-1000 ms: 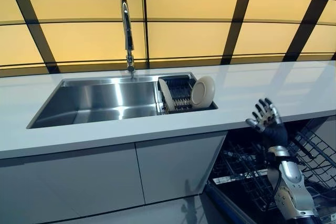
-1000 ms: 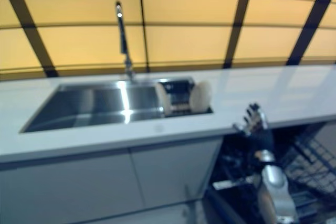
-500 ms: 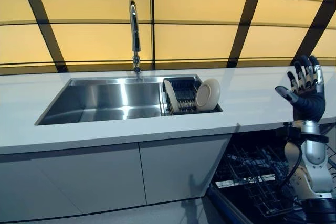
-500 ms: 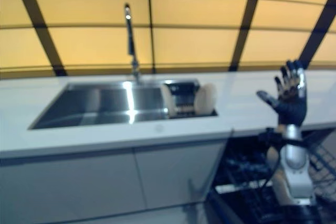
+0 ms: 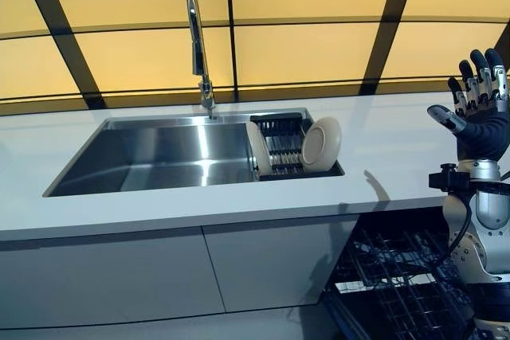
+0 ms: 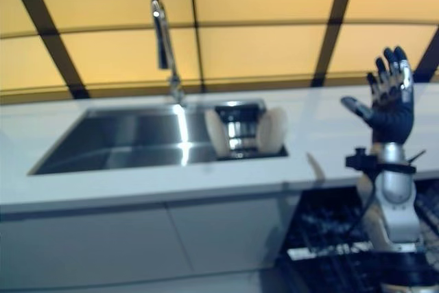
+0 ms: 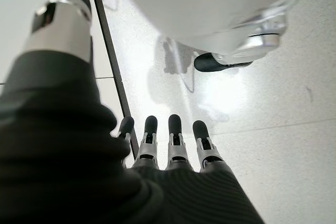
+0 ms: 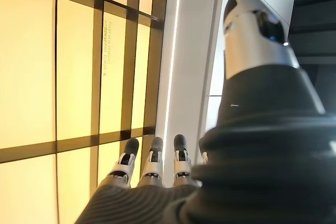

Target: Take plates into dishwasher

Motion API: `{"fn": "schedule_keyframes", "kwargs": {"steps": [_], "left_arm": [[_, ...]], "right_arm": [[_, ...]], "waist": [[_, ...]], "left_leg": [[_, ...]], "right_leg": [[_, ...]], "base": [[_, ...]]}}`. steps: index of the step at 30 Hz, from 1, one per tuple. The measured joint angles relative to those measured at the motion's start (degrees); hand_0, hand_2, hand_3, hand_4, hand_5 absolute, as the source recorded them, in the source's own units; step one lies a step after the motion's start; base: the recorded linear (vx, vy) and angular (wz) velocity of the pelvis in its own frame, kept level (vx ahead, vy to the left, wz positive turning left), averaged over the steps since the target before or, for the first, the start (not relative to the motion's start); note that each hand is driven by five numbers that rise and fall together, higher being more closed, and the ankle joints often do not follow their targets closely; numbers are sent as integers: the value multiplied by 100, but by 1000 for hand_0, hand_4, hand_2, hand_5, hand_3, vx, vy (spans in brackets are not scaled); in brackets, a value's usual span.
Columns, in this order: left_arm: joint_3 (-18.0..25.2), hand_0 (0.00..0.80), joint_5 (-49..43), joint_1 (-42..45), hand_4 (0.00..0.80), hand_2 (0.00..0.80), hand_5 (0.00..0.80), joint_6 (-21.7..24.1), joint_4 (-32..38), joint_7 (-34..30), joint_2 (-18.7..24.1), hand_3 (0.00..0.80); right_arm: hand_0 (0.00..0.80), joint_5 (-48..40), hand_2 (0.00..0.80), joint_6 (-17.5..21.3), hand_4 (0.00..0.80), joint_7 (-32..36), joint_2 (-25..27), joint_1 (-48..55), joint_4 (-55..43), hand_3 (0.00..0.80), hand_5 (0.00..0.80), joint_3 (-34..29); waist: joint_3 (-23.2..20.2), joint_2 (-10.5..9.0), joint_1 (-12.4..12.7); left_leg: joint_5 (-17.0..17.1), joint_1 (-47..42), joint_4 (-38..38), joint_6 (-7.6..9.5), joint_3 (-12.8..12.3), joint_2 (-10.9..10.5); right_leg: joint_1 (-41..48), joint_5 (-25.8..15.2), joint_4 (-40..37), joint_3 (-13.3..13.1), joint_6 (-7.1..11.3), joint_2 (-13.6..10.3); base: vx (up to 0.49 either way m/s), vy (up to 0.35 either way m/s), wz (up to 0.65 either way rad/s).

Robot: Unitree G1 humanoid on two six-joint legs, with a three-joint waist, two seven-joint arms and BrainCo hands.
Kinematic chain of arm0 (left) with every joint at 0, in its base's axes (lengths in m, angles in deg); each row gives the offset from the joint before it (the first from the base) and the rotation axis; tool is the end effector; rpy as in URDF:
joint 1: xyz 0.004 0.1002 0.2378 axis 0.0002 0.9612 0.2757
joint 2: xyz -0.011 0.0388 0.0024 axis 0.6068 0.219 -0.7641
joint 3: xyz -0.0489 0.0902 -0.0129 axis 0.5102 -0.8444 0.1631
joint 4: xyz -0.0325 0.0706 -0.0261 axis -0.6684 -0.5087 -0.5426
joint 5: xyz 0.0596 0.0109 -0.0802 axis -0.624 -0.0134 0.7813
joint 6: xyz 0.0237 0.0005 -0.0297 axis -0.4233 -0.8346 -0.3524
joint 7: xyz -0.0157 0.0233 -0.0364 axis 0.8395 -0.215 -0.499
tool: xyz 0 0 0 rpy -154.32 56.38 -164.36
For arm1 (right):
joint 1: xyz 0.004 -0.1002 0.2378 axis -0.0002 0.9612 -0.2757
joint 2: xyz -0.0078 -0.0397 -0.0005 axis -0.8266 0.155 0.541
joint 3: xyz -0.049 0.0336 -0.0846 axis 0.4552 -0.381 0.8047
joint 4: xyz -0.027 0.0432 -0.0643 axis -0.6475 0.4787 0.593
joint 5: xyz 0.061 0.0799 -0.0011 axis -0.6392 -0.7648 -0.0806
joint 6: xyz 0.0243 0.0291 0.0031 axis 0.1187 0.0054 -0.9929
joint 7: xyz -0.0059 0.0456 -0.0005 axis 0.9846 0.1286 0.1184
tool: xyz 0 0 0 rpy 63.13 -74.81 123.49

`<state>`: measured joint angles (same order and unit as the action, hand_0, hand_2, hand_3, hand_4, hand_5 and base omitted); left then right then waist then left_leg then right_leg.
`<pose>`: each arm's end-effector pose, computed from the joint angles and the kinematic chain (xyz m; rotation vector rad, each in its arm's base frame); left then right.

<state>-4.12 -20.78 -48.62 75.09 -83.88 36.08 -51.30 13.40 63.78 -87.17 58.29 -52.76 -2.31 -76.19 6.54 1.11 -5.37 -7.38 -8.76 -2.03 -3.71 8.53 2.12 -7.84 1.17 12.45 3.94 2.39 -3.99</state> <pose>0.0423 0.2307 -0.1175 0.2060 1.2030 0.0004 0.2355 -0.2559 0.1987 0.0246 -0.7627 -0.1282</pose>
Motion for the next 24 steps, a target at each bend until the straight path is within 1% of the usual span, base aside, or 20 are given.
{"fn": "schedule_keyframes", "kwargs": {"steps": [2, 5, 7, 8, 9, 10, 11, 12, 13, 14, 15, 16, 17, 18, 19, 20, 21, 22, 23, 24], "left_arm": [[10, 0, 3, -32, 0, 0, 0, 10, 85, -16, 2, 0], [23, 0, 3, -74, 0, 0, 0, 98, 238, -55, -11, 0], [25, 0, 3, -78, 0, 0, 0, 113, 258, -59, -11, 0], [26, 0, 4, -80, 0, 0, 0, 120, 236, -57, -13, 0], [26, 0, 7, -86, 0, 0, 0, 150, 219, -53, -11, 0], [23, 0, 10, -128, 0, 0, 0, 227, 117, -44, -2, 0], [22, 0, 11, -142, 0, 0, 0, 242, 103, -37, -3, 0], [-3, 0, 10, -153, 0, 0, 0, 287, 75, -24, -24, 0], [-1, 0, 8, -148, 0, 0, 0, 320, 64, 4, -55, 0], [-3, 0, 6, -161, 0, 0, 0, 321, 67, 34, -58, 0], [-6, 0, 4, -171, 0, 0, 0, 321, 117, 93, -50, 0], [-6, 0, 3, -148, 0, 0, 0, 315, 197, 127, -29, 0], [-5, 0, 3, -127, 0, 0, 0, 309, 265, 134, -7, 0], [-4, 0, 3, -117, 0, 0, 0, 300, 282, 135, -3, 0], [-6, 0, 2, -106, 0, 0, 0, 235, 278, 131, -4, 0], [-11, 0, 1, -82, 0, 0, 0, 167, 276, 125, -8, 0], [-8, 0, 2, -85, 0, 0, 0, 124, 276, 125, -4, 0], [-9, 0, 0, -51, 0, 0, 0, 83, 250, 122, -8, 0], [-24, 0, 1, -49, 0, 0, 0, 65, 241, 125, -21, 0], [-12, 0, 7, -48, 0, 0, 0, 73, 244, 133, -38, 0]], "right_arm": [[0, 6, 0, -91, 0, -7, -25, -29, -1, 0, 0, 122], [0, 22, 0, -167, 0, -1, -23, -203, -1, 0, 0, 163], [0, 68, 0, -171, 0, -2, -13, -375, -9, 0, 0, 163], [0, 67, 0, -179, 0, -10, 55, -452, -20, 0, 0, 168], [0, 65, 0, -182, 0, -18, 135, -527, -24, 0, 0, 168], [0, 65, 0, -186, 0, -33, 183, -568, -25, 0, 0, 161], [0, 65, 0, -192, 0, -38, 187, -567, -25, 0, 0, 159], [0, 66, 0, -200, 0, -46, 197, -570, -35, 0, 0, 157], [0, 66, 0, -201, 0, -77, 252, -593, -43, 0, 0, 151], [0, 66, 0, -205, 0, -111, 293, -592, -36, 0, 0, 155], [0, 65, 0, -229, 0, -167, 330, -599, -39, 0, 0, 149], [0, 65, 0, -242, 0, -198, 328, -632, -42, 0, 0, 160], [0, 63, 0, -270, 0, -254, 332, -661, -35, 0, 0, 172], [0, 63, 0, -294, 0, -280, 335, -685, -34, 0, 0, 171], [0, 62, 0, -315, 0, -308, 330, -703, -28, 0, 0, 170], [0, 63, 0, -338, 0, -346, 304, -702, -19, 0, 0, 170], [0, 63, 0, -365, 0, -351, 310, -707, -19, 0, 0, 169], [0, 66, 0, -410, 0, -364, 289, -701, -12, 0, 0, 174], [0, 67, 0, -423, 0, -397, 231, -702, 14, 0, 0, 193], [0, 67, 0, -446, 0, -396, 234, -709, 18, 0, 0, 218]], "waist": [[-11, 29, -20], [-16, 22, -7], [-26, 24, -7], [-42, 40, -2], [-85, 16, 0], [-153, -110, -18], [-217, -211, -12], [-316, -380, 48], [-323, -403, 141], [-321, -398, 178], [-306, -482, 190], [-324, -484, 337], [-335, -492, 358], [-336, -491, 366], [-332, -495, 385], [-340, -508, 372], [-338, -508, 376], [-322, -497, 423], [-322, -492, 495], [-250, -442, 603]], "left_leg": [[5, -21, -2, -10, 3, 67], [-3, -53, -133, -22, -35, 61], [-26, -45, -272, -61, -40, 59], [-64, -17, -358, -121, -38, 74], [-67, 101, -539, -204, -43, 64], [-59, 448, -1078, -348, -91, -49], [35, 658, -1356, -507, -163, -123], [306, 944, -1796, -826, -230, -249], [491, 1117, -2232, -769, -229, -274], [587, 1308, -2618, -793, -244, -256], [855, 1635, -3176, -701, -386, -255], [773, 1788, -3272, -529, -586, -154], [676, 1753, -2895, -353, -921, -55], [656, 1749, -2619, -317, -1060, -11], [655, 1734, -2149, -316, -1179, 16], [701, 1569, -1303, -257, -1162, -31], [747, 1487, -882, -192, -1146, -47], [825, 1413, -388, -129, -1099, -60], [850, 1413, 13, -113, -966, -111], [901, 1444, 279, -84, -925, -125]], "right_leg": [[73, 64, 21, 113, -23, 22], [206, 141, -17, 141, -29, 28], [297, 168, -75, 147, -53, 49], [314, 202, -68, 165, -83, 80], [316, 251, -32, 216, -136, 90], [229, 336, 30, 202, -199, 15], [204, 343, 24, 220, -212, -55], [226, 310, -76, 203, -266, -185], [381, 280, -210, 212, -309, -157], [490, 279, -321, 214, -325, -126], [645, 203, -488, 222, -438, -130], [700, 192, -548, 266, -465, -101], [703, 182, -635, 333, -481, -72], [679, 181, -656, 355, -482, -33], [665, 160, -686, 360, -515, 46], [695, 111, -805, 278, -552, 130], [717, 81, -863, 238, -563, 172], [771, 15, -928, 107, -602, 241], [831, 3, -1042, -133, -600, 287], [936, -9, -1114, -281, -585, 298]], "base": [[262, -209, 15], [207, -134, 8], [181, -113, 2], [152, -115, 14], [219, -155, 35], [185, -143, 41], [141, -108, 37], [126, -125, 17], [124, -113, 17], [164, -100, 23], [167, -27, 12], [213, 2, -4], [174, 48, -20], [252, 110, -14], [269, 122, -8], [323, 138, -7], [283, 103, -11], [273, 93, -19], [277, 100, -31], [194, 80, -31]]}}
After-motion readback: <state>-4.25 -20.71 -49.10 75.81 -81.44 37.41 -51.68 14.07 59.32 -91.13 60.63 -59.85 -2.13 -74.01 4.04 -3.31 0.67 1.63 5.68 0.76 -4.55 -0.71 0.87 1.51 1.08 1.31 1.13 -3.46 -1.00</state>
